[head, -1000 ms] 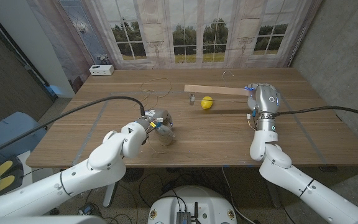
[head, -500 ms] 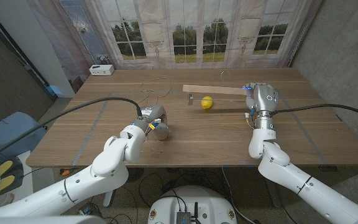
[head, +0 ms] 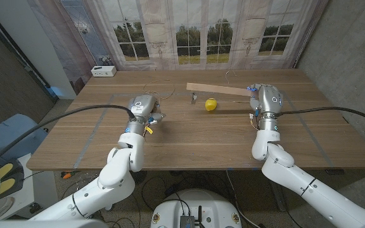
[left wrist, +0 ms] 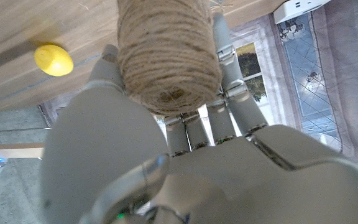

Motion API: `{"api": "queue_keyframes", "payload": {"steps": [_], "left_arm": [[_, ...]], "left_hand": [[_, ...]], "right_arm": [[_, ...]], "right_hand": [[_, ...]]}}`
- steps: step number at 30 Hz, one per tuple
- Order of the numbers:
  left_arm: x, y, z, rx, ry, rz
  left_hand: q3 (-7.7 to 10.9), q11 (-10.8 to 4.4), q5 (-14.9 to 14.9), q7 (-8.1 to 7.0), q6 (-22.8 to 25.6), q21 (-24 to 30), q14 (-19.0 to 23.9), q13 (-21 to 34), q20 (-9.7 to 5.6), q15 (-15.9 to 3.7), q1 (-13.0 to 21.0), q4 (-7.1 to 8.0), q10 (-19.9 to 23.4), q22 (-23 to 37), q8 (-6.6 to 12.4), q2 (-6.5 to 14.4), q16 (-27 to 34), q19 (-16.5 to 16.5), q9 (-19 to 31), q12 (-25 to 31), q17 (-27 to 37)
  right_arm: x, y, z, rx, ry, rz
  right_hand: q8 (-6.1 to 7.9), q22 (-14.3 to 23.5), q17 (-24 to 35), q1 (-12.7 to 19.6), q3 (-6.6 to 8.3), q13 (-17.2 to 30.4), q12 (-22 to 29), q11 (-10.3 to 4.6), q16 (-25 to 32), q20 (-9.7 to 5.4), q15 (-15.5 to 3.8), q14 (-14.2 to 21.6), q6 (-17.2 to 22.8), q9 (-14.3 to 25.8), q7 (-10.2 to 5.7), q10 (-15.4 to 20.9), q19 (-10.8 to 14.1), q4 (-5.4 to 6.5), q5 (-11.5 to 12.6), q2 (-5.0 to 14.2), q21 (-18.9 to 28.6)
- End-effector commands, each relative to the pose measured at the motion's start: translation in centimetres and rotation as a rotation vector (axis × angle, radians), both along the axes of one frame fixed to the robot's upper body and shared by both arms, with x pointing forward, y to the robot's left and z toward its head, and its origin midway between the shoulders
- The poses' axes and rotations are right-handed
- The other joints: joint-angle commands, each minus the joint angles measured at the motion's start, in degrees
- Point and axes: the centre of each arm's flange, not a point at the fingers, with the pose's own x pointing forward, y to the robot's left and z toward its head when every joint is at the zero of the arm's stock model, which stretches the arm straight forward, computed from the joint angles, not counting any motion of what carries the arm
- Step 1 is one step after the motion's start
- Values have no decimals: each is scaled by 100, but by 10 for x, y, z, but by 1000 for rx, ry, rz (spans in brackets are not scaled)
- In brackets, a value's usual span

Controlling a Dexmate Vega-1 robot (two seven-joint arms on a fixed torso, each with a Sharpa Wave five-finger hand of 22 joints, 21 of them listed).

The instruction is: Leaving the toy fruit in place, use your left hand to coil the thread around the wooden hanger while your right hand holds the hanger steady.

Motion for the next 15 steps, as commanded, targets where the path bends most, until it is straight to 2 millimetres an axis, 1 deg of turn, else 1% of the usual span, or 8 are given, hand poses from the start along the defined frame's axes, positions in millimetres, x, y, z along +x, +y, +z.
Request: {"api": "queue_keyframes", "payload": {"steps": [1, 8, 10, 11, 12, 13, 15], "left_arm": [[-5, 27, 11, -115, -244, 21], [3, 43, 30, -184, -355, -31], [6, 48, 38, -203, -363, -61], [10, 52, 46, -222, -367, -102], [12, 54, 50, -232, -370, -122], [12, 54, 50, -232, -370, -124], [16, 58, 62, -255, -377, -177]], "left_hand": [[60, -121, -38, -32, 23, 31, 1183, 874, -374, -1430, 1491, 2, 67, 15, 21, 1429, 146, 121, 38, 384, 1779], [88, -115, -41, -24, 7, 68, 1192, 908, -392, -1435, 1484, 2, 57, 5, 21, 1418, 120, 114, 81, 401, 1801], [97, -118, -42, -13, -5, 78, 1192, 918, -398, -1436, 1481, 2, 49, 2, 18, 1414, 110, 111, 94, 404, 1807], [101, -117, -42, -13, -7, 82, 1194, 925, -403, -1436, 1478, 3, 40, 0, 18, 1413, 105, 104, 102, 405, 1810], [105, -117, -43, -8, -10, 82, 1192, 929, -403, -1436, 1476, 4, 34, -1, 18, 1412, 99, 89, 108, 405, 1812], [112, -116, -43, -8, -12, 88, 1189, 937, -402, -1436, 1474, 4, 31, -4, 18, 1409, 89, 84, 118, 409, 1815], [122, -116, -44, -9, -16, 100, 1158, 949, -403, -1431, 1469, 4, 28, -8, 18, 1404, 62, 79, 133, 416, 1818]], "right_arm": [[-2, -9, -1, 133, -28, 56], [-3, -9, -2, 144, -42, 67], [-4, -8, -3, 142, -50, 71], [-5, -7, -4, 139, -56, 72], [-6, -7, -4, 133, -59, 70], [-6, -7, -4, 132, -59, 70], [-8, -4, -5, 114, -65, 66]], "right_hand": [[40, 5, 16, 292, 7, 727, 931, -124, -5, -29, -1284, 436, 276, 12, 254, 472, -9, 40, 34, 357, 30], [40, 5, 33, 295, 1, 727, 940, -117, -28, -26, -1284, 440, 269, 12, 254, 477, 0, 39, 34, 358, 42], [39, 5, 33, 296, 0, 729, 941, -118, -37, -32, -1284, 437, 267, 12, 259, 473, -2, 39, 34, 360, 43], [40, 5, 33, 296, -1, 732, 943, -118, -42, -29, -1283, 436, 269, 12, 259, 472, 2, 40, 34, 361, 46], [40, 5, 32, 295, -1, 734, 943, -117, -48, -30, -1283, 435, 268, 11, 258, 464, -2, 42, 34, 365, 46], [41, 5, 32, 295, -2, 735, 944, -118, -52, -29, -1283, 435, 270, 11, 253, 463, -6, 43, 34, 367, 45], [42, 5, 38, 294, -5, 736, 945, -116, -57, -30, -1284, 439, 270, 11, 245, 459, -2, 43, 33, 366, 49]]}}
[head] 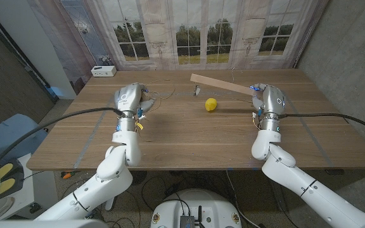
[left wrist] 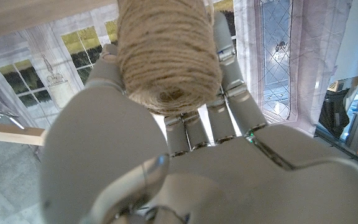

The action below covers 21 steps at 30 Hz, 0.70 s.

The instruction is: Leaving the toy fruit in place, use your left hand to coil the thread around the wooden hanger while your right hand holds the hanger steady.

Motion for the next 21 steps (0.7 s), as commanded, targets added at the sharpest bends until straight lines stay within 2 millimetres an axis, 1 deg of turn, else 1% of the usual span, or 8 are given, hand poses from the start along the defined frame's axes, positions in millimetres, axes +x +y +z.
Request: {"api": "queue_keyframes", "payload": {"steps": [1, 3, 4, 9, 21], "left_arm": [[16, 33, 42, -106, -115, -153], [18, 33, 46, -108, -116, -167], [21, 35, 52, -112, -116, -196], [26, 35, 70, -141, -120, -290], [38, 23, 103, -232, -149, -533]], "left_hand": [[69, -76, 1, -5, -22, 52, 1152, 954, -403, -1432, 1467, -5, 66, 10, 16, 1403, 28, 71, 47, 334, 1819], [79, -75, 1, -8, -32, 61, 1149, 965, -405, -1435, 1463, -3, 60, 6, 14, 1402, 14, 63, 61, 338, 1823], [86, -72, 0, -7, -35, 67, 1147, 974, -403, -1435, 1457, 0, 50, 3, 14, 1403, 3, 54, 73, 341, 1826], [104, -73, 0, -4, -34, 84, 1142, 994, -405, -1436, 1447, 3, 46, -5, 18, 1400, -24, 41, 99, 352, 1832], [171, -84, 1, 10, -67, 149, 1121, 1068, -393, -1430, 1398, 16, -13, -35, 14, 1387, -132, -10, 199, 376, 1849]], "right_arm": [[-6, 3, -3, -2, -40, 13], [-7, 4, -3, -5, -44, 14], [-9, 5, -4, -15, -52, 13], [-13, 12, -4, -52, -70, 19], [-17, 32, 0, -147, -91, 58]], "right_hand": [[14, 5, 31, 294, 4, 734, 945, -117, 6, -30, -1279, 391, 268, 13, 245, 463, -2, 32, 39, 365, 50], [16, 5, 36, 295, 2, 727, 941, -107, 2, -31, -1279, 393, 272, 13, 244, 460, -3, 32, 39, 364, 51], [17, 4, 41, 295, 0, 726, 942, -115, -1, -31, -1280, 394, 274, 13, 249, 460, -3, 31, 39, 362, 53], [16, 4, 38, 295, -4, 724, 939, -118, -23, -31, -1282, 392, 267, 12, 239, 448, -4, 33, 40, 366, 57], [20, 4, 66, 294, -18, 712, 942, -138, -56, -38, -1281, 413, 265, 11, 232, 447, -7, 35, 40, 367, 71]]}}
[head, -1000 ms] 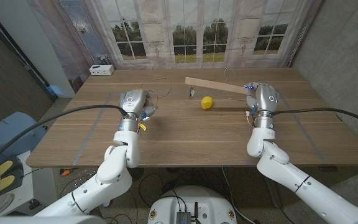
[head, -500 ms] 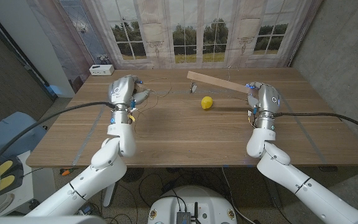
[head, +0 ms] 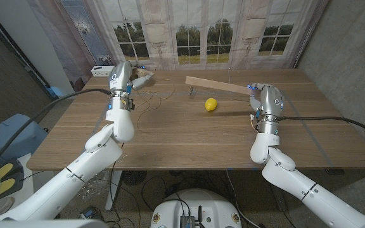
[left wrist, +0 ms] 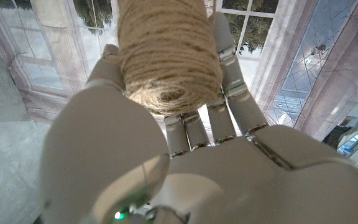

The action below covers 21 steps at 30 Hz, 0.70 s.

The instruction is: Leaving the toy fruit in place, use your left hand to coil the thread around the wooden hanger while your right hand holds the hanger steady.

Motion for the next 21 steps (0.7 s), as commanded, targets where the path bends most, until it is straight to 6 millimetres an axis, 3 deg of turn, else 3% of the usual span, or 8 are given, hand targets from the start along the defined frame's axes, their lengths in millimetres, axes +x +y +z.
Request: {"api": "queue_keyframes", "payload": {"steps": [1, 21], "left_arm": [[10, -3, 41, -91, -59, -227], [23, -40, 74, -108, -81, -475]], "left_hand": [[75, -50, 2, 6, -22, 62, 1119, 1075, -391, -1431, 1394, 13, 14, -5, 15, 1387, -46, -27, 53, 325, 1848], [210, -65, 5, 21, -56, 173, 1149, 1099, -391, -1434, 1319, 18, -5, -56, 10, 1372, -260, -69, 221, 336, 1787]], "right_arm": [[-5, 17, 3, -81, -25, 33], [5, 34, 1, -125, -12, 63]], "right_hand": [[26, 3, 33, 295, -5, 715, 941, -137, -13, -39, -1280, 410, 264, 5, 233, 448, -7, 21, 35, 367, 32], [35, 2, 70, 298, -23, 706, 950, -131, -76, -36, -1282, 436, 263, 5, 234, 444, -15, 20, 38, 370, 53]]}}
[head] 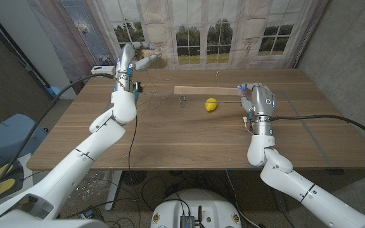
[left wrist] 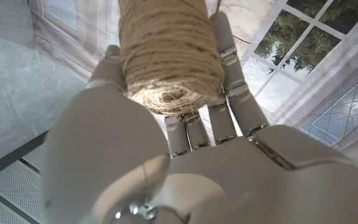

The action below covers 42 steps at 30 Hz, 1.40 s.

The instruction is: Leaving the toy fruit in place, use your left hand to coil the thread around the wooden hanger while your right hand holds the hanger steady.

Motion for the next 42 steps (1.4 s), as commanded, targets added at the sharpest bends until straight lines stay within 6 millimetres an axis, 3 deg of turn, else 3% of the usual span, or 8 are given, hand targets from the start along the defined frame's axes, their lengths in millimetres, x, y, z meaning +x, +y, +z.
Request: {"api": "queue_keyframes", "payload": {"steps": [1, 21, 42], "left_arm": [[5, -24, 23, 0, -25, -153], [-4, -56, 49, 63, -75, -269], [17, -95, 57, 78, -62, -440]], "left_hand": [[81, -34, 5, -12, -30, 52, 1144, 1106, -392, -1434, 1313, -5, 17, 4, 9, 1371, -64, -69, 55, 261, 1473], [193, -71, 1, -5, -41, 131, 1205, 1096, -402, -1439, 1243, -5, 19, -24, -18, 1355, -220, -96, 151, 263, 1420], [329, -83, 2, -2, -27, 205, 1254, 1080, -392, -1441, 1160, -12, 5, -46, -78, 1336, -495, -152, 202, 255, 1202]], "right_arm": [[9, 13, 0, -28, 9, 11], [41, 37, 4, -51, 56, 8], [43, 70, 16, -62, 22, 74]], "right_hand": [[31, 2, 36, 299, 13, 703, 949, -135, -35, -35, -1281, 439, 198, 2, 169, 445, -15, 9, 20, 370, 54], [35, 1, 70, 308, 2, 693, 964, -134, -90, -9, -1281, 465, 192, 0, 180, 462, -25, 6, 23, 374, 72], [42, 1, 114, 312, -12, 675, 969, -117, -139, 3, -1279, 493, 204, -5, 189, 466, -24, 6, 20, 375, 94]]}}
